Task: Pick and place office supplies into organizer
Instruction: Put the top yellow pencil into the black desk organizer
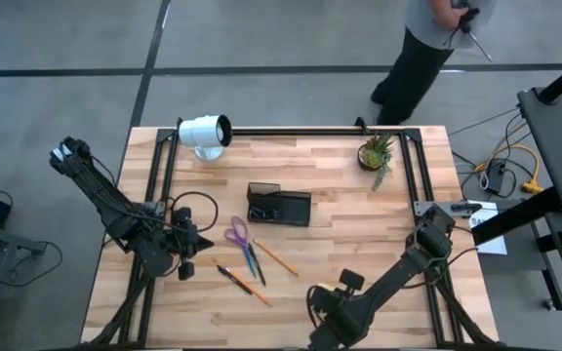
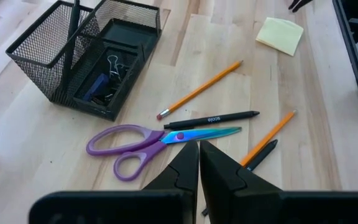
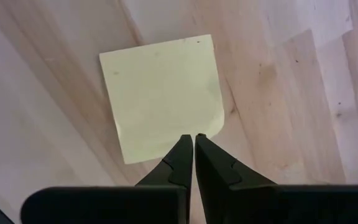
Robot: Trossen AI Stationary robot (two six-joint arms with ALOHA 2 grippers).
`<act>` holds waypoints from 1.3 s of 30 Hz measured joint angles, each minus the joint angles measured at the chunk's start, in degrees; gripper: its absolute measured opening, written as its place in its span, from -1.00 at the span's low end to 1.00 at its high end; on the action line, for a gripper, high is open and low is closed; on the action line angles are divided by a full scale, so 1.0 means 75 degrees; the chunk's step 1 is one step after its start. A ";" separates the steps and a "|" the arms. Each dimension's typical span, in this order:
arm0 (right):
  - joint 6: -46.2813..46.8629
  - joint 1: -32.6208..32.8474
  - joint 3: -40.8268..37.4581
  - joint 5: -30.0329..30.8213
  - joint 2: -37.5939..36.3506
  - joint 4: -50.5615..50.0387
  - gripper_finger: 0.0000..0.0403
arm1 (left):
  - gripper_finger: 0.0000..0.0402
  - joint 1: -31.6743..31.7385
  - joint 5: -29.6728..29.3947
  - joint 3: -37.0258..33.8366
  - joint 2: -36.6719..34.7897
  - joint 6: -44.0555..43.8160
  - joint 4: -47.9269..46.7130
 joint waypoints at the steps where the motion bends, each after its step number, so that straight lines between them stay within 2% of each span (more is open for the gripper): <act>1: -0.0022 0.0000 0.0000 0.0006 0.0000 0.0000 -0.96 | -1.00 0.0000 0.0000 0.0000 0.0000 -0.0003 -0.0001; 20: -0.0420 0.0000 -0.0092 0.0004 0.0012 0.0159 -0.91 | -1.00 0.0002 -0.0003 0.0000 0.0000 -0.0009 0.0001; 33: -0.0635 -0.0015 -0.0420 -0.0177 0.0020 0.0660 -0.31 | -1.00 0.0002 -0.0003 0.0000 0.0003 -0.0015 -0.0002; 39: -0.1071 -0.0035 -0.0426 -0.0092 0.0020 0.0737 -0.10 | -1.00 0.0002 -0.0004 0.0000 0.0003 -0.0029 -0.0005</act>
